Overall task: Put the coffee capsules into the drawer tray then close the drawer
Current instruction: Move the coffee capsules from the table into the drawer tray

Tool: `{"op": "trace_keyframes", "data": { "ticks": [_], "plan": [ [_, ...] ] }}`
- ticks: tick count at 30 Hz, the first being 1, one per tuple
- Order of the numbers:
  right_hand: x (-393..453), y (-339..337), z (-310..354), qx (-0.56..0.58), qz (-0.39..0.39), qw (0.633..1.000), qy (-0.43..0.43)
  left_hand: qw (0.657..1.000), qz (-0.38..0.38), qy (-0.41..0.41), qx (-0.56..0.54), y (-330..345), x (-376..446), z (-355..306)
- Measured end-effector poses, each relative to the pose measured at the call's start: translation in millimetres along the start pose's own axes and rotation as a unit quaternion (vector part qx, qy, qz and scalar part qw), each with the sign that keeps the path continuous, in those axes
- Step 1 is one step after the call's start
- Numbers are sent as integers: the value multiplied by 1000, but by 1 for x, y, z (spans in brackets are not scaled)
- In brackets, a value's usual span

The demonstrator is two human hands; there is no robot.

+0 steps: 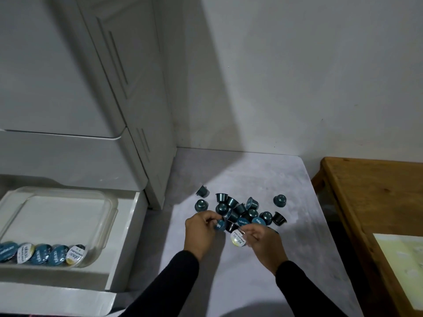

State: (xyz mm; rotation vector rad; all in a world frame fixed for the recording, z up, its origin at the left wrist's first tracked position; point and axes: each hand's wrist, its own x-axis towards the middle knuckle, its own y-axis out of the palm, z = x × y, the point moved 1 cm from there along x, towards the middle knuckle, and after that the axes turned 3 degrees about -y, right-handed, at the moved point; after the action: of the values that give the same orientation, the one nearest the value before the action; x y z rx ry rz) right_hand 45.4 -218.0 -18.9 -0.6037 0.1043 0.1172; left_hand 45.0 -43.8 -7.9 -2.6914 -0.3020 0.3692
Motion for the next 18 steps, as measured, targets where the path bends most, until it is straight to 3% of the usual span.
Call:
{"op": "trace_keyframes", "data": {
  "ticks": [4, 7, 13, 18],
  "plan": [
    [4, -15, 35, 175, 18, 984, 26, 998, -2, -1, -57, -26, -5, -26],
    [5, -24, 73, 228, 41, 973, 15, 994, -7, 9, -107, -61, -14, -42],
    [2, -1, 158, 232, 108, 966, -31, 995, -24, 47, -82, -169, -25, -47],
    [-6, 62, 225, 215, 184, 955, -88, 997, -8, 70, 20, -281, -11, -23]
  ]
}}
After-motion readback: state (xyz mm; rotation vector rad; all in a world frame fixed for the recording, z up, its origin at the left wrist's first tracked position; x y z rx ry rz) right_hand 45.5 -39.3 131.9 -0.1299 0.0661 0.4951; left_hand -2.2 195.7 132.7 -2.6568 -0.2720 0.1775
